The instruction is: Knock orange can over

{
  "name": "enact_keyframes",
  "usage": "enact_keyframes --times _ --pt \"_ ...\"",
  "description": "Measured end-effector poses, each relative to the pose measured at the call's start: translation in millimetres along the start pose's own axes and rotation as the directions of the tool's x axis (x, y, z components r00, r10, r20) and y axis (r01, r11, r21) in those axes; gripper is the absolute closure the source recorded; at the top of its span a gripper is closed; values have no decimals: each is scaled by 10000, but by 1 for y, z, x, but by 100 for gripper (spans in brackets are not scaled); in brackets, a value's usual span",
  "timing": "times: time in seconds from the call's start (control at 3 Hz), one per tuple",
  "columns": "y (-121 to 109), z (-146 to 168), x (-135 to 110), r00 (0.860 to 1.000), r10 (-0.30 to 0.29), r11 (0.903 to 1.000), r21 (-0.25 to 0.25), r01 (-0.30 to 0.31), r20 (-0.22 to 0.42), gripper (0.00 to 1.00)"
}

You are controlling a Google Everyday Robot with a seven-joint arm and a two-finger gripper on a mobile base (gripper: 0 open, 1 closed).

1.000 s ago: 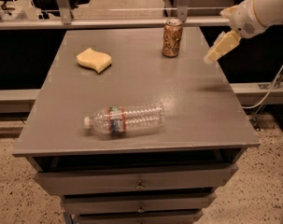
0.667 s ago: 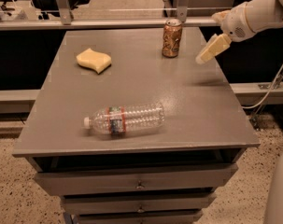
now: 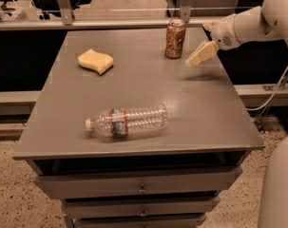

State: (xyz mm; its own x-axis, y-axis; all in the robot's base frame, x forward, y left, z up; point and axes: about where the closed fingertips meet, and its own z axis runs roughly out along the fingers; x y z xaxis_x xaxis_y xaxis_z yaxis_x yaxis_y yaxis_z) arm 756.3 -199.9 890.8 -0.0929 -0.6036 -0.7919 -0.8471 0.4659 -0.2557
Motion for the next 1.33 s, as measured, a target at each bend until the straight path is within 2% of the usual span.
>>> enact_keyframes --times 0.33,0.67,1.0,1.33 --pt "6 21 -3 9979 324 9991 -302 -308 554 0" --pt "17 36 -11 9888 715 9952 -753 -620 1309 0" --pt "37 46 -28 9734 1023 9862 -1490 -722 2050 0" --pt "61 49 -45 9525 1305 9707 -2309 -663 2752 0"
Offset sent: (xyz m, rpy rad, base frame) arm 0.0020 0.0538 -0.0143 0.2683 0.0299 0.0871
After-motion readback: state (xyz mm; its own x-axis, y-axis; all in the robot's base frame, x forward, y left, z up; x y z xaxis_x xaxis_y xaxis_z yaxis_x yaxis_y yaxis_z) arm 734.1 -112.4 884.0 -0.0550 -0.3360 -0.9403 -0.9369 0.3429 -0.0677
